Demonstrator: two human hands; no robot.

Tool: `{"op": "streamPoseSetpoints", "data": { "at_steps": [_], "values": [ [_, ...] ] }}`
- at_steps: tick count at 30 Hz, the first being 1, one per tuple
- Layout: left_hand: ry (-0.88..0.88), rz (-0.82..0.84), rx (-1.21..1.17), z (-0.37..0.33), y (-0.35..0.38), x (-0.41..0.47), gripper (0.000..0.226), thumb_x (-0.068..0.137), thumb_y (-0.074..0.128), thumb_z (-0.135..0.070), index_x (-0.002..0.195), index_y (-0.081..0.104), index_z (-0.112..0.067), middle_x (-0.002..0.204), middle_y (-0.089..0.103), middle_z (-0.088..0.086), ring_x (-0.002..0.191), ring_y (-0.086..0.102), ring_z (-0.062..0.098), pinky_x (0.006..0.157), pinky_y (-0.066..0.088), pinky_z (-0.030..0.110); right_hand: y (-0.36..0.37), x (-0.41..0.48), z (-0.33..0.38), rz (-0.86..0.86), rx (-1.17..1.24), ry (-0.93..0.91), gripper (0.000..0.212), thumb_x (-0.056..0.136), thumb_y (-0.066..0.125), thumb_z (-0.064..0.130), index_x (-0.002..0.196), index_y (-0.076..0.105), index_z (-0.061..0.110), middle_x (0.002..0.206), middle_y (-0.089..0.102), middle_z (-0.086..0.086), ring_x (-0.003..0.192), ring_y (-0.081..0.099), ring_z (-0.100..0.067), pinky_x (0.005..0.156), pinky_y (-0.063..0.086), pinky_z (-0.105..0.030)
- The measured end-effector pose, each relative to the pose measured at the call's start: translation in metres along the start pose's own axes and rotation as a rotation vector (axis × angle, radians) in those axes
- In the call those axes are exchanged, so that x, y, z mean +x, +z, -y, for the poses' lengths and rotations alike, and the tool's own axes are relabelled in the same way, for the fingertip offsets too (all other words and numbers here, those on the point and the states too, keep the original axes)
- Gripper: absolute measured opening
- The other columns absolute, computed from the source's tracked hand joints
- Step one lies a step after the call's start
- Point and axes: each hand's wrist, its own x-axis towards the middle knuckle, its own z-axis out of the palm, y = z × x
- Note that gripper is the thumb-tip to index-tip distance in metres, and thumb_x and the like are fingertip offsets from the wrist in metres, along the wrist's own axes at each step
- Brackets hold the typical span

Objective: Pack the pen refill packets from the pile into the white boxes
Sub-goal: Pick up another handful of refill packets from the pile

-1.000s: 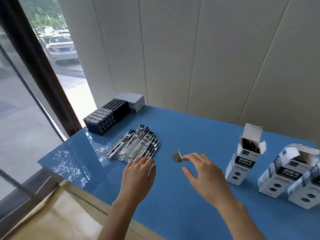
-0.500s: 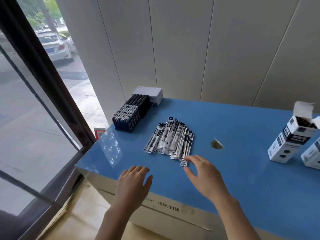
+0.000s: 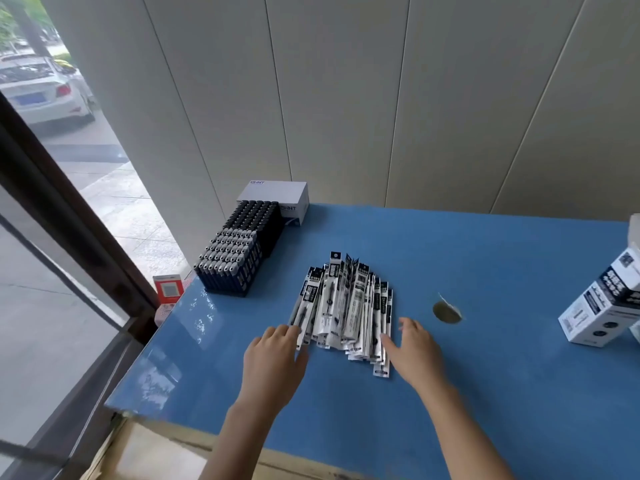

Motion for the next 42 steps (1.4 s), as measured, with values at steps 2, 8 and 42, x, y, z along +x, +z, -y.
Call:
{"op": "streamPoseSetpoints", "data": {
  "at_steps": [2,8,42],
  "values": [
    [0.005,-0.016,-0.035,0.008,0.006,0.011,0.023,0.089,0.054,-0.032,0.102,0.064,-0.016,0.092,0.067,-0.002,0.091,0.063,0.021,0.072,0.046,0.032,0.009,0.011,0.004,-0.036,-0.007,0.043,0.051,0.092,0.048,0.037,0.132,0.039,0.006,0.13,0.048,-0.009,0.117,0.049,-0.026,0.093,0.041,-0.034],
    [-0.038,-0.02,-0.099,0.029,0.011,0.035,0.028,0.092,0.051,-0.032,0.113,0.061,-0.016,0.107,0.065,-0.003,0.104,0.06,0.02,0.078,0.046,0.031,0.019,0.03,0.027,-0.065,-0.034,0.111,0.047,0.087,0.057,0.034,0.123,0.045,0.005,0.122,0.047,-0.011,0.109,0.053,-0.027,0.087,0.043,-0.032],
    [-0.24,0.297,-0.531,0.057,0.047,0.121,0.047,0.091,0.052,-0.031,0.057,0.025,-0.012,0.053,0.032,0.002,0.054,0.029,0.021,0.052,0.022,0.031,0.016,0.023,0.04,-0.146,0.705,0.296,0.018,0.094,0.045,0.01,0.098,0.049,-0.007,0.084,0.067,-0.004,0.069,0.063,-0.019,0.061,0.05,-0.024]
  ]
}}
